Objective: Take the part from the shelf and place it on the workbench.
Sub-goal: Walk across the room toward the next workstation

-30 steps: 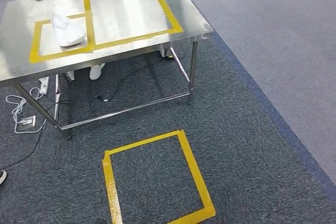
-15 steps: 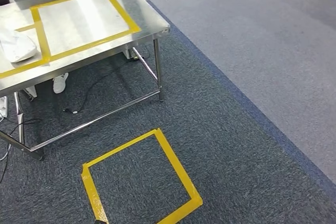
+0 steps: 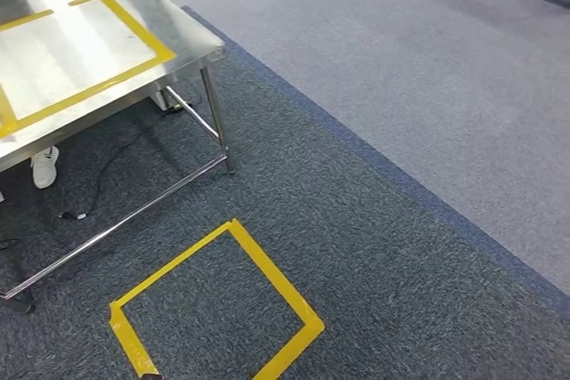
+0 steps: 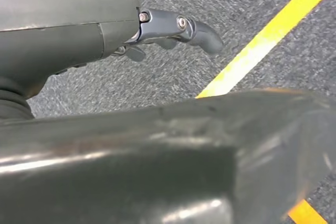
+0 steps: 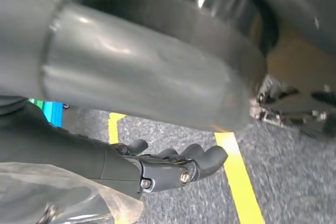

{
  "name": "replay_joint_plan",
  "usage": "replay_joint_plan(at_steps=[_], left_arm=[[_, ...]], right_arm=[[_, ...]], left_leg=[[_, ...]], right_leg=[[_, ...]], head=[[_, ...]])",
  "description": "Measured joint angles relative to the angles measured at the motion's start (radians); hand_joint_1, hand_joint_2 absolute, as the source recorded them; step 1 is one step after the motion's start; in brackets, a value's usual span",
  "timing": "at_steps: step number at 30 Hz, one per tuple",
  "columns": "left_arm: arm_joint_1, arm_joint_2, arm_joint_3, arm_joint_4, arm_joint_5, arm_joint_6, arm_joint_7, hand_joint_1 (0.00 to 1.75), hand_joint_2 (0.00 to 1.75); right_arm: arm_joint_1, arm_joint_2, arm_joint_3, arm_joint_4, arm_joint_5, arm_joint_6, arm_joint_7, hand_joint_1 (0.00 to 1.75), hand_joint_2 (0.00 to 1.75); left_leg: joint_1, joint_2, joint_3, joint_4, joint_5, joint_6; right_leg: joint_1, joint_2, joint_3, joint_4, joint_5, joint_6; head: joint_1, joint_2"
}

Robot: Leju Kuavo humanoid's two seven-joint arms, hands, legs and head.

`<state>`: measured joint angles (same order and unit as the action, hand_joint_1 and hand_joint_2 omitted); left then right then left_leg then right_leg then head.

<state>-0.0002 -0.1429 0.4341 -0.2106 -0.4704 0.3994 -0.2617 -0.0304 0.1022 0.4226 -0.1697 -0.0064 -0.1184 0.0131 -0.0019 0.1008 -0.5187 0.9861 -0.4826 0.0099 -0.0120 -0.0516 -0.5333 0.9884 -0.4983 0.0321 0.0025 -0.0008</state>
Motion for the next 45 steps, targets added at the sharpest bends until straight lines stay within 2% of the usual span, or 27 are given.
replay_joint_plan(at_steps=[1,3,6,11,13,14,15,17,18,19,20,21,23,25,26,27,29,31,32,34,35,37,39,41,42,43,45], left_arm=[[-0.001,0.000,0.002,0.000,0.000,0.000,0.000,0.00,0.00],[-0.002,-0.001,0.005,0.000,-0.002,0.000,0.001,0.00,0.00],[0.001,-0.001,0.012,0.000,-0.004,0.001,0.006,0.00,0.00],[0.003,-0.001,0.014,0.000,-0.005,0.001,0.008,0.00,0.00],[0.004,-0.001,0.016,0.000,-0.007,0.001,0.013,0.00,0.00],[0.006,-0.001,0.018,0.000,-0.011,0.001,0.019,0.00,0.00],[0.007,0.000,0.021,0.000,-0.015,0.001,0.025,0.00,0.00],[0.009,0.003,0.027,0.000,-0.023,0.000,0.036,0.00,0.00],[0.009,0.004,0.028,0.000,-0.024,0.000,0.037,0.00,0.00],[0.007,0.004,0.028,0.000,-0.027,-0.001,0.037,0.00,0.00],[0.007,0.005,0.029,0.000,-0.032,0.000,0.037,0.00,0.00],[0.006,0.005,0.029,0.000,-0.040,0.000,0.037,0.00,0.00],[0.008,0.006,0.029,0.000,-0.053,0.002,0.041,0.00,0.00],[0.011,0.006,0.029,0.000,-0.057,0.003,0.045,0.00,0.00],[0.011,0.006,0.031,0.000,-0.057,0.004,0.046,0.00,0.00],[0.010,0.005,0.033,0.000,-0.058,0.004,0.046,0.00,0.00],[0.008,0.005,0.038,0.000,-0.061,-0.002,0.050,0.00,0.00],[0.008,0.005,0.043,0.000,-0.067,-0.014,0.059,0.00,0.00],[0.007,0.006,0.044,0.000,-0.072,-0.017,0.065,0.00,0.00],[0.006,0.007,0.044,0.000,-0.080,-0.016,0.073,0.00,0.00],[0.005,0.006,0.044,0.000,-0.084,-0.012,0.077,0.00,0.00],[0.005,0.006,0.044,0.000,-0.095,-0.001,0.082,0.00,0.00],[0.007,0.006,0.044,0.000,-0.111,0.012,0.083,0.00,0.00],[0.010,0.005,0.044,0.000,-0.124,0.018,0.079,0.00,0.00],[0.010,0.005,0.044,0.000,-0.129,0.019,0.076,0.00,0.00],[0.010,0.004,0.043,0.000,-0.135,0.018,0.073,0.00,0.00],[0.009,0.006,0.042,0.000,-0.144,0.016,0.068,0.00,0.00]], right_arm=[[0.001,0.000,0.000,0.000,0.000,-0.002,0.000,0.00,0.00],[0.002,0.000,0.000,0.000,0.001,-0.004,0.002,0.00,0.00],[0.000,0.000,0.000,0.000,0.002,-0.005,0.004,0.00,0.00],[0.000,0.000,0.000,0.000,0.003,-0.005,0.004,0.00,0.00],[0.000,0.001,0.000,0.000,0.003,-0.005,0.006,0.00,0.00],[0.000,0.001,0.000,0.000,0.002,-0.005,0.007,0.00,0.00],[-0.001,0.003,0.000,0.000,0.002,-0.004,0.009,0.00,0.00],[-0.002,0.006,0.000,0.000,0.001,-0.004,0.010,0.00,0.00],[-0.002,0.007,-0.001,0.000,0.000,-0.004,0.010,0.00,0.00],[0.000,0.007,-0.001,0.000,0.000,-0.004,0.010,0.00,0.00],[0.001,0.007,-0.001,0.000,-0.001,-0.004,0.008,0.00,0.00],[0.000,0.007,-0.003,0.000,-0.002,-0.004,0.006,0.00,0.00],[-0.004,0.007,-0.008,0.001,-0.007,-0.004,-0.001,0.00,0.00],[-0.005,0.007,-0.013,0.001,-0.013,-0.004,-0.005,0.00,0.00],[-0.003,0.007,-0.015,0.001,-0.017,-0.005,-0.006,0.00,0.00],[-0.001,0.007,-0.018,0.001,-0.021,-0.007,-0.007,0.00,0.00],[0.001,0.007,-0.023,0.001,-0.028,-0.011,-0.016,0.00,0.00],[-0.001,0.007,-0.027,0.000,-0.031,-0.019,-0.033,0.00,0.00],[-0.003,0.007,-0.029,0.000,-0.033,-0.025,-0.042,0.00,0.00],[-0.002,0.007,-0.036,0.000,-0.039,-0.037,-0.055,0.00,0.00],[-0.001,0.007,-0.039,0.000,-0.042,-0.041,-0.061,0.00,0.00],[-0.001,0.007,-0.046,0.000,-0.051,-0.051,-0.072,0.00,0.00],[-0.001,0.007,-0.055,0.000,-0.060,-0.062,-0.084,0.00,0.00],[-0.001,0.007,-0.066,0.000,-0.070,-0.070,-0.089,0.00,0.00],[0.000,0.007,-0.070,0.000,-0.074,-0.072,-0.087,0.00,0.00],[0.002,0.007,-0.074,0.000,-0.079,-0.074,-0.083,0.00,0.00],[0.003,0.008,-0.082,0.000,-0.086,-0.077,-0.076,0.00,0.00]], left_leg=[[0.002,0.003,0.002,0.001,-0.001,-0.006],[0.007,-0.025,-0.003,0.024,-0.025,-0.019],[0.010,-0.084,-0.051,0.150,-0.109,-0.025],[0.010,-0.088,-0.070,0.196,-0.133,-0.025],[0.010,-0.089,-0.093,0.250,-0.151,-0.025],[0.010,-0.096,-0.087,0.233,-0.126,-0.019],[0.010,-0.127,-0.067,0.179,-0.093,-0.011],[0.008,-0.178,-0.012,0.040,-0.015,0.004],[0.008,-0.191,-0.001,0.007,-0.006,0.008],[0.008,-0.177,0.000,0.002,-0.001,0.011],[0.010,-0.162,0.001,-0.005,0.004,0.015],[0.012,-0.146,0.002,-0.011,0.008,0.019],[0.011,-0.111,0.000,-0.015,0.011,0.024],[0.011,-0.074,-0.002,-0.014,0.010,0.024],[0.011,-0.058,-0.003,-0.014,0.010,0.023],[0.012,-0.044,-0.004,-0.013,0.009,0.021],[0.013,-0.021,-0.003,-0.008,0.004,0.014],[0.010,-0.004,-0.003,0.001,-0.003,0.000],[0.008,0.003,-0.002,0.005,-0.006,-0.006],[0.009,0.015,0.003,0.006,-0.008,-0.016],[0.012,0.008,0.005,0.011,-0.015,-0.021],[0.017,-0.033,-0.015,0.067,-0.059,-0.029],[0.018,-0.077,-0.070,0.201,-0.129,-0.029],[0.016,-0.087,-0.117,0.302,-0.157,-0.023],[0.014,-0.090,-0.119,0.299,-0.141,-0.017],[0.012,-0.097,-0.103,0.255,-0.105,-0.009],[0.007,-0.145,-0.052,0.119,-0.029,0.010]], right_leg=[[0.000,0.009,-0.002,0.000,0.002,-0.008],[-0.002,0.025,-0.001,-0.002,0.008,-0.022],[-0.002,0.047,-0.002,-0.003,0.017,-0.036],[-0.001,0.054,-0.003,-0.003,0.018,-0.038],[0.001,0.064,-0.005,-0.002,0.019,-0.039],[0.003,0.085,-0.006,-0.001,0.020,-0.040],[0.005,0.114,-0.010,0.002,0.023,-0.037],[0.003,0.175,-0.023,0.005,0.030,-0.023],[0.001,0.193,-0.033,0.005,0.034,-0.014],[-0.001,0.190,-0.041,0.008,0.034,-0.008],[0.000,0.168,-0.052,0.019,0.025,-0.004],[0.001,0.137,-0.071,0.050,0.004,-0.001],[0.002,0.076,-0.130,0.171,-0.062,0.005],[-0.002,0.059,-0.180,0.284,-0.104,0.014],[-0.004,0.056,-0.180,0.296,-0.100,0.018],[-0.007,0.050,-0.158,0.263,-0.079,0.022],[-0.011,0.020,-0.075,0.124,-0.026,0.027],[-0.009,-0.005,-0.014,0.025,-0.003,0.019],[-0.007,-0.008,-0.006,0.011,-0.004,0.012],[-0.004,0.010,-0.011,0.015,-0.004,-0.006],[-0.004,0.018,-0.012,0.015,-0.003,-0.012],[-0.006,0.036,-0.009,0.014,0.001,-0.024],[-0.003,0.058,-0.011,0.015,0.005,-0.032],[0.002,0.087,-0.011,0.015,0.006,-0.035],[0.005,0.102,-0.010,0.015,0.007,-0.036],[0.007,0.119,-0.009,0.015,0.007,-0.036],[0.010,0.148,-0.009,0.016,0.007,-0.036]], head=[[-0.001,0.000],[-0.003,0.000],[-0.005,0.000],[-0.005,0.000],[-0.005,0.000],[-0.005,0.000],[-0.005,0.000],[-0.004,0.000],[-0.004,0.000],[-0.004,0.000],[-0.003,0.000],[0.001,0.000],[0.007,0.000],[0.009,0.000],[0.009,0.000],[0.009,0.000],[0.010,0.000],[0.008,0.000],[0.007,0.000],[0.004,0.000],[0.003,0.000],[0.000,0.000],[-0.004,0.000],[-0.005,0.000],[-0.005,0.000],[-0.004,0.000],[-0.004,0.000]])
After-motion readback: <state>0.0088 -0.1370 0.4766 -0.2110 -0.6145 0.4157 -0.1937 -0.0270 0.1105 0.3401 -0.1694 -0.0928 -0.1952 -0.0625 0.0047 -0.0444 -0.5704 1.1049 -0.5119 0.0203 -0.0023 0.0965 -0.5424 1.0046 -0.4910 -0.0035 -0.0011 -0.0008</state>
